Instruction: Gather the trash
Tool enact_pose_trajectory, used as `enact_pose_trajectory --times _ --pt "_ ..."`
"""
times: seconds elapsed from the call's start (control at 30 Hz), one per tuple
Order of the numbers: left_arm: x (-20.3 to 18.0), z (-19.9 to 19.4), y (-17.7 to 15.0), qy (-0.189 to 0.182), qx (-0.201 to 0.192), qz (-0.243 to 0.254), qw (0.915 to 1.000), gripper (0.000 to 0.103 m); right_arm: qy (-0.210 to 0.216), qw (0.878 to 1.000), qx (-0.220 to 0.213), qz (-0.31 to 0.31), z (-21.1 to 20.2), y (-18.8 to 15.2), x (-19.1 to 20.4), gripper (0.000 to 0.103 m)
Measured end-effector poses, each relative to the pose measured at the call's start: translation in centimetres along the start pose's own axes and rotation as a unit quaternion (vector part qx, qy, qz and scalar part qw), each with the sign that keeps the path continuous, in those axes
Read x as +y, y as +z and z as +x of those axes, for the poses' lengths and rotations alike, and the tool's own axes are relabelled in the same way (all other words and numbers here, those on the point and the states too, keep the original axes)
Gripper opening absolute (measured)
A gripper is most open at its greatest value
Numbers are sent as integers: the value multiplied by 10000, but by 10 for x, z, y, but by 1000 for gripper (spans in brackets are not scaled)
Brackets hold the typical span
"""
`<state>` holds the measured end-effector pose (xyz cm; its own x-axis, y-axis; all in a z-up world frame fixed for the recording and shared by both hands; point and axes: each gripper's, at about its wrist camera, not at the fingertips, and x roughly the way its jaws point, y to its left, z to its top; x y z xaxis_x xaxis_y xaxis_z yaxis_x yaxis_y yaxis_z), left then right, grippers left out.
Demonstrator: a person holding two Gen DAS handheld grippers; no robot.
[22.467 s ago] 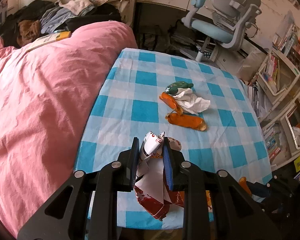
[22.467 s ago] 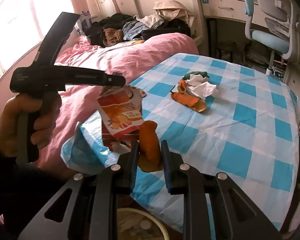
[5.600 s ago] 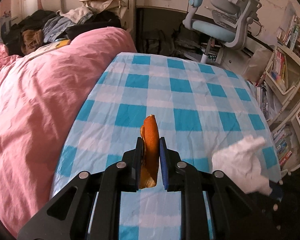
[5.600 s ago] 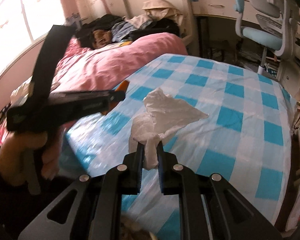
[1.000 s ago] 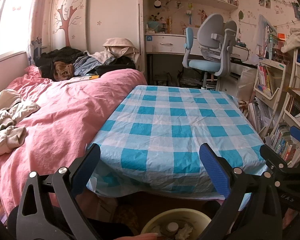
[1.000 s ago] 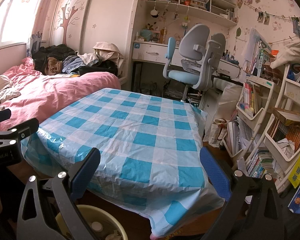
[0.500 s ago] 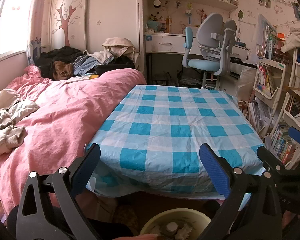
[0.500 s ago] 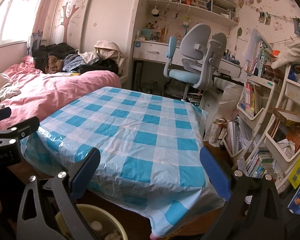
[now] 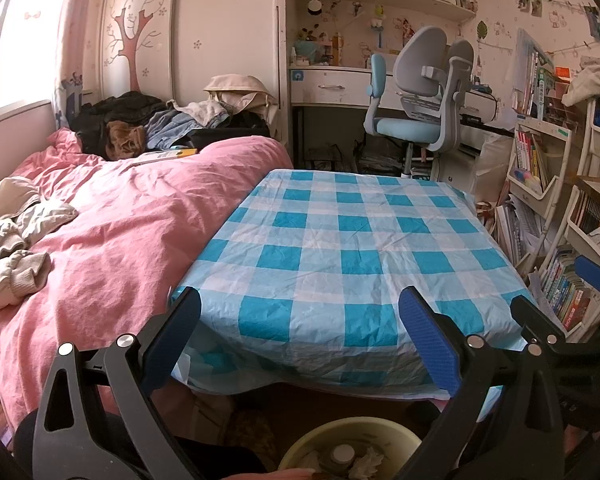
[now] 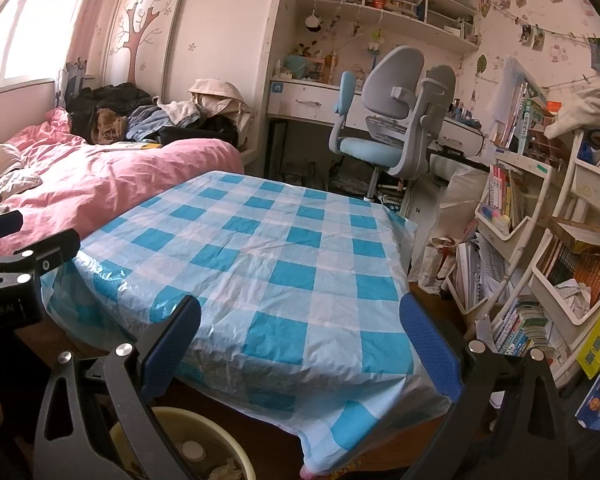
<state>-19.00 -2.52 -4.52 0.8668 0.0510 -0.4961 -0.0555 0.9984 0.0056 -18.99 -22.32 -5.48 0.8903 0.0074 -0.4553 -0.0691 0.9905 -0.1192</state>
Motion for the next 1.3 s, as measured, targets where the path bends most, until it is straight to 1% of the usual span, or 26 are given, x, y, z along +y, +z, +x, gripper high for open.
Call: enact_pose_trajectory --times 1.3 --pt "-1 1 1 -18 5 -14 10000 96 24 10000 26 4 1 3 3 95"
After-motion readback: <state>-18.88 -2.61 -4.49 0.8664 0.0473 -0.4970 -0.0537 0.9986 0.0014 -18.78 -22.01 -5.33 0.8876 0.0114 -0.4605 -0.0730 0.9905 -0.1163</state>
